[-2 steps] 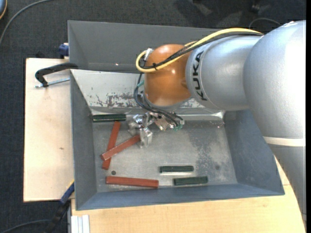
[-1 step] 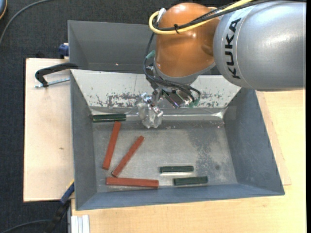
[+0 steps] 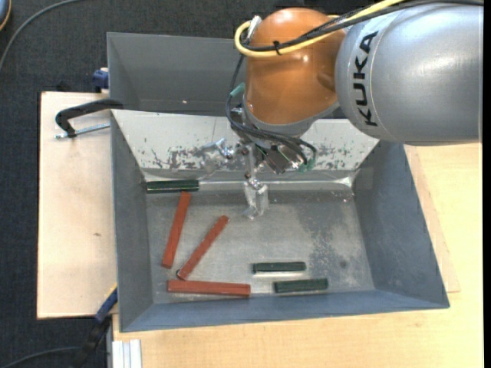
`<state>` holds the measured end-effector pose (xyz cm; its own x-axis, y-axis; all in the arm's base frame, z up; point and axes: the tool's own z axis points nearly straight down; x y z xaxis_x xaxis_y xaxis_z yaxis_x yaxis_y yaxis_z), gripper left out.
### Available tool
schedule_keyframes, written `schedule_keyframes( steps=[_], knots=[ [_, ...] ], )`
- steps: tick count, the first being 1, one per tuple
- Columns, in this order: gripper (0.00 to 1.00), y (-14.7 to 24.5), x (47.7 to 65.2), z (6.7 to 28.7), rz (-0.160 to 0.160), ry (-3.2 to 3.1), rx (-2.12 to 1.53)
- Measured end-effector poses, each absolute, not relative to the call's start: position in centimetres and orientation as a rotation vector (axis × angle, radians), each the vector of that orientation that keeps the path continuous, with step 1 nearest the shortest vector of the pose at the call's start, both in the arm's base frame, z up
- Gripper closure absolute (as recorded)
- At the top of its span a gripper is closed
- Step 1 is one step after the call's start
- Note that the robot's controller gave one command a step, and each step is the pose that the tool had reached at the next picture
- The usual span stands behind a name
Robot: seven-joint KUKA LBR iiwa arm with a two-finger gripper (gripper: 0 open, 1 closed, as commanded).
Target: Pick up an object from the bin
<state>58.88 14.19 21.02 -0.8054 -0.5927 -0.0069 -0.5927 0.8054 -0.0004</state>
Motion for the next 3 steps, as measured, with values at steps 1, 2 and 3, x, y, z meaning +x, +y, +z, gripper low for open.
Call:
schedule_keyframes(
  steps=[1, 2, 3],
  knots=[
    [0.00, 16.2, 53.9, 7.0, 0.004, 2.793, -1.436],
    [1.00, 16.1, 54.0, 7.1, 0.003, 2.792, -1.433],
    [1.00, 14.3, 56.9, 22.7, -0.004, 2.816, -1.357]
  ],
)
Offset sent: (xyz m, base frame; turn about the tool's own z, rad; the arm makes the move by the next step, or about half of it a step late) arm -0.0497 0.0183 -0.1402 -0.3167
